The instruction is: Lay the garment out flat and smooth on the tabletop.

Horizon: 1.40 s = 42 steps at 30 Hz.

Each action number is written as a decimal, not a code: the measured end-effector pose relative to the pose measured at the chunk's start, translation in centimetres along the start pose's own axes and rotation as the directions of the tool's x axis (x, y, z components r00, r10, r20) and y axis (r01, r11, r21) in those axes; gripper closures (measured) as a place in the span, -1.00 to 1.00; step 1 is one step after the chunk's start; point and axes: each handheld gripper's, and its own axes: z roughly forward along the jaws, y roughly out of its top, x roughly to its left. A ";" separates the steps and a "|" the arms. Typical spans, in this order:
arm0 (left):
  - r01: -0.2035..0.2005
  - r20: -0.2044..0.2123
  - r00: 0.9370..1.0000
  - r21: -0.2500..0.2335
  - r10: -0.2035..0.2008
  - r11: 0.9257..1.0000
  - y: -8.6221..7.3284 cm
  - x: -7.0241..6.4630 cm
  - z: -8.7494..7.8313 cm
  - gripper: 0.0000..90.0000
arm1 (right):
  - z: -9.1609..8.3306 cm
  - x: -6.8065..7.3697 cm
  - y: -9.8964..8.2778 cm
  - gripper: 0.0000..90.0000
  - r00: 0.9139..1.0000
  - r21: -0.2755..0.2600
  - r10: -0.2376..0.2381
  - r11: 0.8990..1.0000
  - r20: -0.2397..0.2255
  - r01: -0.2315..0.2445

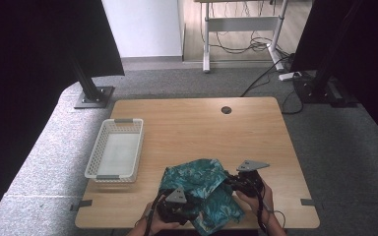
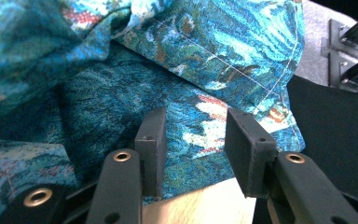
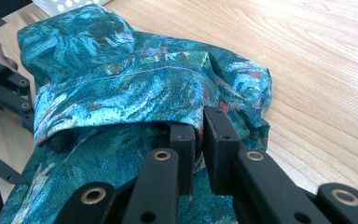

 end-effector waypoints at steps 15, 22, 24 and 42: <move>0.017 0.031 0.999 0.000 -0.017 1.000 -1.8 0.8 -2.0 0.29 | -0.9 0.4 0.0 0.96 1.000 -0.028 -0.006 1.000 -0.026 0.005; 0.014 0.045 0.999 0.000 -0.014 1.000 -2.1 1.1 -2.4 0.29 | -1.5 0.2 2.4 0.96 1.000 -0.052 -0.010 0.999 0.001 0.010; 0.012 0.049 0.999 0.002 -0.012 1.000 -2.1 1.2 -2.4 0.28 | -1.6 0.1 3.3 0.96 1.000 -0.053 -0.018 0.998 0.009 0.018; 0.026 0.069 0.997 0.006 -0.026 1.000 -2.7 2.3 -3.4 0.29 | -4.9 -0.8 5.2 0.96 0.997 -0.027 0.010 1.000 0.075 -0.008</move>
